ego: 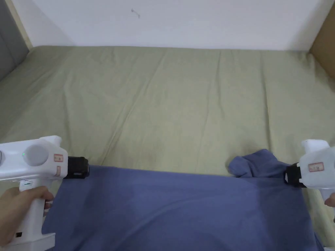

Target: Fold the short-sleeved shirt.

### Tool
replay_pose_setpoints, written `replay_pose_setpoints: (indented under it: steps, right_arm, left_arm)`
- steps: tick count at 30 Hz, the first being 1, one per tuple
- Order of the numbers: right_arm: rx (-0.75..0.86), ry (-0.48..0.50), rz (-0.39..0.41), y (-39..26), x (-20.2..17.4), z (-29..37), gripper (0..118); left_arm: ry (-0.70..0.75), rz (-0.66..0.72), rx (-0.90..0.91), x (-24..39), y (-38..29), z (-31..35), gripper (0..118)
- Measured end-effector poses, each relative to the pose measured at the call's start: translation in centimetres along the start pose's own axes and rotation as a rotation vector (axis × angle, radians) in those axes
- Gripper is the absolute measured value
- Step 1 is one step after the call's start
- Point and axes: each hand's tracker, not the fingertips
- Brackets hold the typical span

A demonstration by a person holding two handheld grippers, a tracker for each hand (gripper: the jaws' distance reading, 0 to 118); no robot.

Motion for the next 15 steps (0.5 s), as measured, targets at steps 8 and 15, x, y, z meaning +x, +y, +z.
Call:
replay_pose_setpoints:
  steps: [8,15]
  right_arm:
    - [-0.007,0.009,-0.015,-0.1,-0.2,-0.2,0]
    - [0.015,0.029,-0.019,-0.2,-0.7,2.1,0]
  left_arm:
    - [0.024,-0.068,-0.032,1.3,0.6,-2.2,22]
    - [-0.034,-0.101,-0.019,1.1,-0.2,2.7,2]
